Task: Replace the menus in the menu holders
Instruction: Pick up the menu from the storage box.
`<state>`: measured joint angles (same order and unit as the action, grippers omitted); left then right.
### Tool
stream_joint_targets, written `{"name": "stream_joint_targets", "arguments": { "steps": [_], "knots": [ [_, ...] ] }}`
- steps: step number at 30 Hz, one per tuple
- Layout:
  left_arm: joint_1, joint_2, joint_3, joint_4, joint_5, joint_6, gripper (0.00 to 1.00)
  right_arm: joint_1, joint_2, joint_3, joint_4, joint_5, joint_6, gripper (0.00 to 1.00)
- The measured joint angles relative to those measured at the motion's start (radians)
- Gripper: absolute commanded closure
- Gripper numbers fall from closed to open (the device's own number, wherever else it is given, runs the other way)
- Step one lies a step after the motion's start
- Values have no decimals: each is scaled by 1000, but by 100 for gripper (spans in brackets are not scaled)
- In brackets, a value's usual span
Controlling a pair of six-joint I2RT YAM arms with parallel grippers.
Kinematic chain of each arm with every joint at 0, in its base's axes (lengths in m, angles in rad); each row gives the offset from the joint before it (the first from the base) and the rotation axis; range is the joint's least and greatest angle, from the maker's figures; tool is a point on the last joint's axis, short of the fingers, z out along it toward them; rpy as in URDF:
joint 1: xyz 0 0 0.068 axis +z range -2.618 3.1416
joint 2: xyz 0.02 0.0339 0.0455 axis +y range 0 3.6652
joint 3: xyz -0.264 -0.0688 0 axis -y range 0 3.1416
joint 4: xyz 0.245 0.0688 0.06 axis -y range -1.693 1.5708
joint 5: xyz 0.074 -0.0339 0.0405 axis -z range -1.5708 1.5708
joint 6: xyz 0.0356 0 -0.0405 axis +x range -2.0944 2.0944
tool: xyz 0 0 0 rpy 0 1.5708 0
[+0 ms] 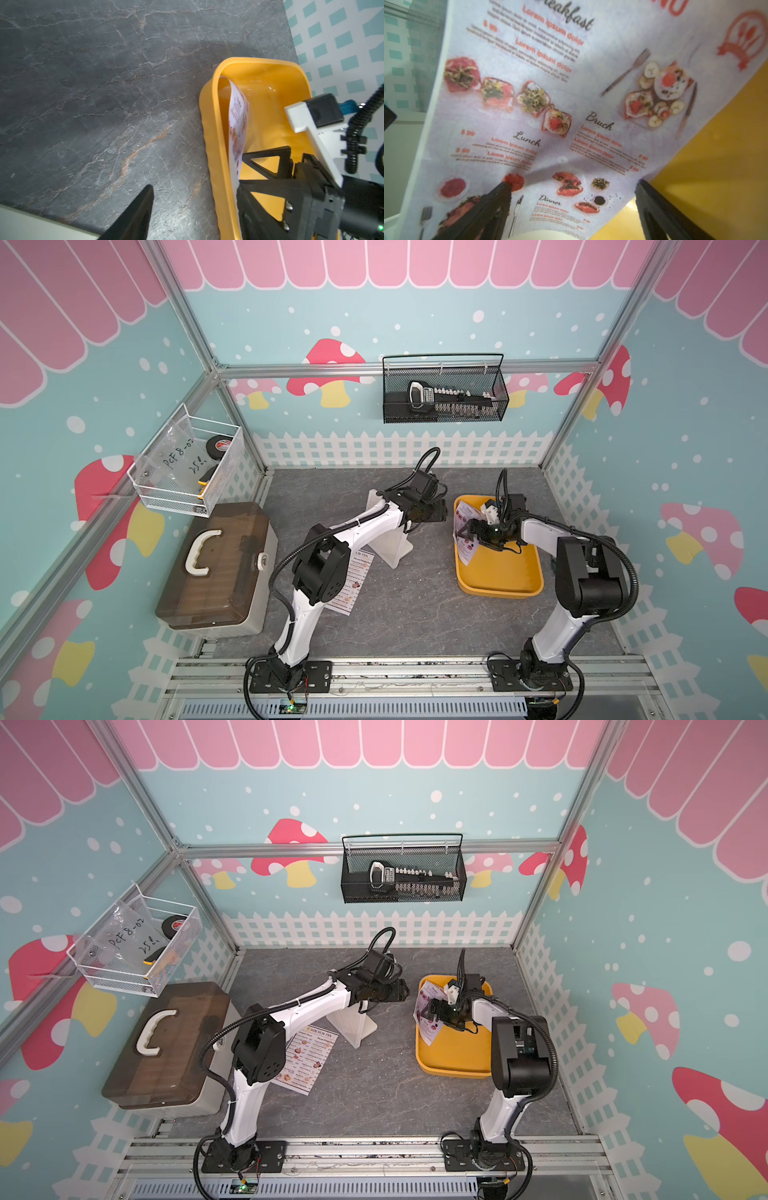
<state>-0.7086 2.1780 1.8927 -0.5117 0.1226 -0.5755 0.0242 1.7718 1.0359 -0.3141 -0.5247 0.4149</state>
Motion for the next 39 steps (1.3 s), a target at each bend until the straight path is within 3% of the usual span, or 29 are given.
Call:
{"name": "stream_joint_targets", "arguments": {
  "steps": [7,11,21,26,32,39],
  "knots": [
    [-43,84,177,-71,-5,12,40,0,0,0,-2,-5,0,5],
    [-47,110,187,-133,-36,25,45,0,0,0,-3,-7,0,4],
    [-53,118,197,-198,-35,48,47,0,0,5,-11,-7,1,5],
    [-67,150,257,-210,-25,62,61,0,0,5,-12,-7,1,5],
    [-75,169,262,-227,-21,64,62,0,0,5,-12,-7,1,5],
    [-75,180,280,-243,-16,64,76,0,0,5,-13,-7,1,5]
  ]
}}
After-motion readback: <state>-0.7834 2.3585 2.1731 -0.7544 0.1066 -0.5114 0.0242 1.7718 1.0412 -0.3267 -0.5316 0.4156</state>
